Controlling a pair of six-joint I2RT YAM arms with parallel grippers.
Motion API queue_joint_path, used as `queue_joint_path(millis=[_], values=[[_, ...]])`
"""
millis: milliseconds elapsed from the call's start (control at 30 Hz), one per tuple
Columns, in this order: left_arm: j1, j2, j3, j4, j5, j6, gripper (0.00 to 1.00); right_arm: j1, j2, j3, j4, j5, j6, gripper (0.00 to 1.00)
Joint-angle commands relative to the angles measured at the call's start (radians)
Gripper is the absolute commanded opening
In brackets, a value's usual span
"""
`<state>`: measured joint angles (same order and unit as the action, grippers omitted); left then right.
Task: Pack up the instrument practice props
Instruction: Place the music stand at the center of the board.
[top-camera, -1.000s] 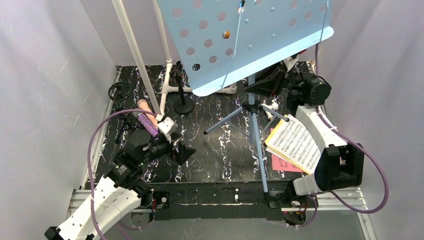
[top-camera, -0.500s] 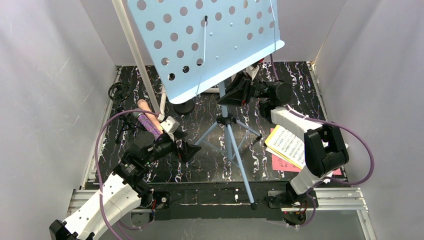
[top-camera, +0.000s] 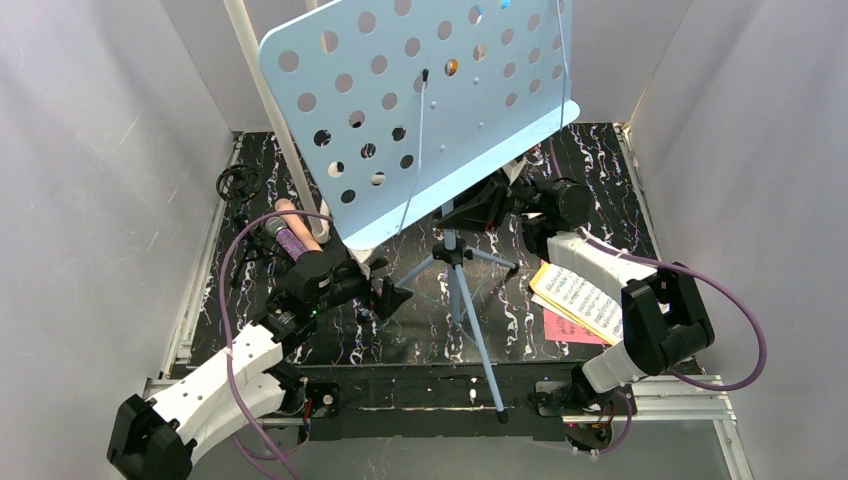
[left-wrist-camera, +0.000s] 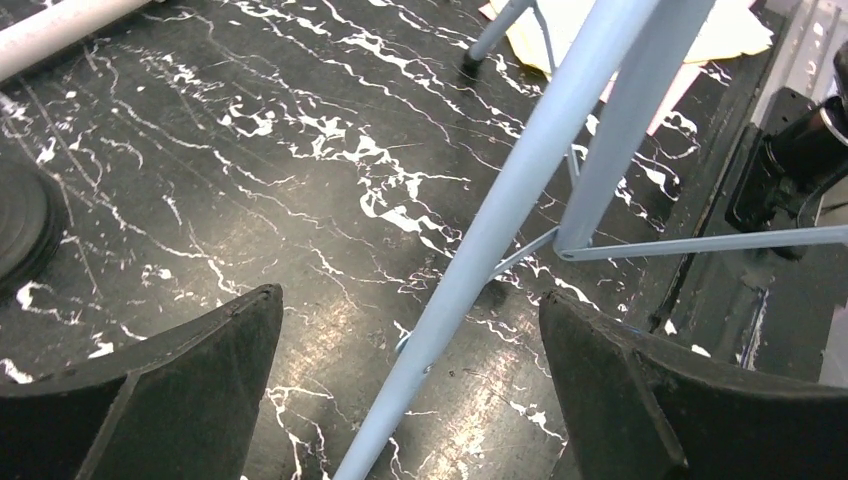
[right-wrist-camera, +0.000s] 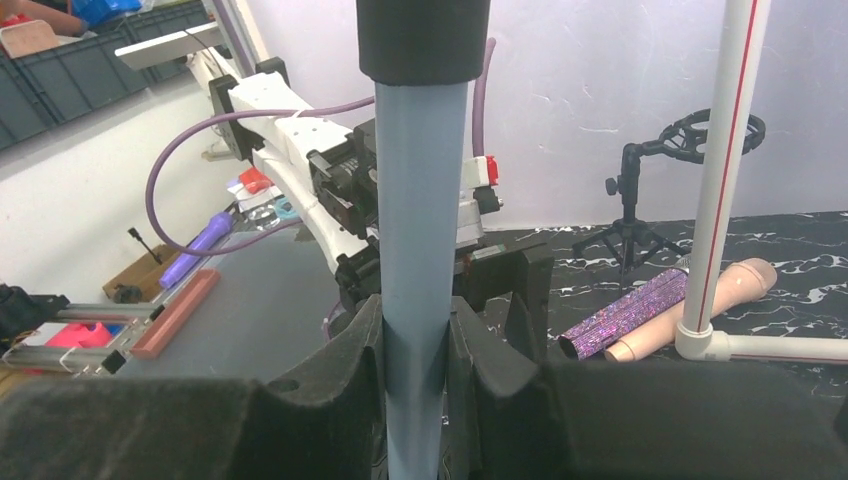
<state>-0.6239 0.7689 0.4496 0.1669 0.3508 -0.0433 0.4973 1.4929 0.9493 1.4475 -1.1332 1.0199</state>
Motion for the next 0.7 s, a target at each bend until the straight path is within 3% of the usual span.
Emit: queue_joint_path(millis=[0, 133, 367, 400, 467, 600, 667], values=[[-0.01, 0.036, 0.011, 0.122, 0.107, 0.08, 1.0, 0.003, -0.036, 0.033, 0.342, 0.025, -0.098, 0.01], [-0.023, 0.113, 0.043, 0.123, 0.151, 0.088, 0.9, 0.004, -0.032, 0.055, 0.342, 0.017, -0.093, 0.01], [-0.03, 0.228, 0.106, 0.123, 0.134, 0.105, 0.59, 0.008, -0.006, 0.115, 0.342, -0.013, -0.087, 0.01], [-0.03, 0.233, 0.113, 0.123, 0.126, 0.111, 0.5, 0.009, -0.002, 0.124, 0.341, -0.015, -0.083, 0.01], [-0.029, 0.234, 0.124, 0.122, 0.102, 0.124, 0.23, 0.009, 0.005, 0.132, 0.342, -0.019, -0.078, 0.01], [-0.029, 0.213, 0.135, 0.117, 0.038, 0.165, 0.01, 0.009, 0.007, 0.122, 0.34, -0.026, -0.087, 0.01], [-0.029, 0.203, 0.138, 0.117, 0.0, 0.186, 0.0, 0.009, 0.01, 0.117, 0.335, -0.026, -0.094, 0.01]])
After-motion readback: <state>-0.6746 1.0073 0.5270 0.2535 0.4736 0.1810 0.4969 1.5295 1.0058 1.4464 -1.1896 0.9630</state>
